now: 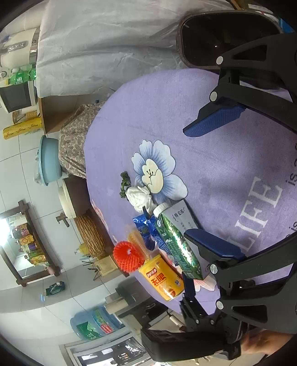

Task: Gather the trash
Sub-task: 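Move both tools back over the table toward the green milk carton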

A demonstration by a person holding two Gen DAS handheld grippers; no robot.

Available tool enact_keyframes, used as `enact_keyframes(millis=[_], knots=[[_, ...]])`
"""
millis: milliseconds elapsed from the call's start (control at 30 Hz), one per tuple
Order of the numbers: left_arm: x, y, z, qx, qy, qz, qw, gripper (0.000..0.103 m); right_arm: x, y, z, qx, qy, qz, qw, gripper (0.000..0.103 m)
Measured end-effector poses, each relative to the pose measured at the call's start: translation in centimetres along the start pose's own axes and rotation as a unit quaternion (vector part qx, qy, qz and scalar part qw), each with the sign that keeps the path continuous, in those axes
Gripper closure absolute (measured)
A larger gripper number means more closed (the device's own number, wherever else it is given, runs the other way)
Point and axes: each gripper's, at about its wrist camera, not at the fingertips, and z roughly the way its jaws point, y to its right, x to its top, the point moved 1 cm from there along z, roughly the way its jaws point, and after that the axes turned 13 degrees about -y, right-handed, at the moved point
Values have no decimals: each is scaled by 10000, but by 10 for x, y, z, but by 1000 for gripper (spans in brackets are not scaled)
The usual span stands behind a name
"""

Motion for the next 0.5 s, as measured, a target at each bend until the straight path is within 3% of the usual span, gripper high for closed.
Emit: enact_keyframes(millis=[167, 433, 500], knots=[[14, 10, 8, 118, -235, 469, 9986, 32, -3, 7, 0, -68, -60, 48, 9999, 21], [27, 17, 26, 76, -600, 723, 9956, 40, -6, 16, -1, -151, -81, 66, 9998, 21], [30, 19, 33, 85, -704, 766, 9945, 47, -5, 17, -1, -193, -81, 52, 9998, 21]])
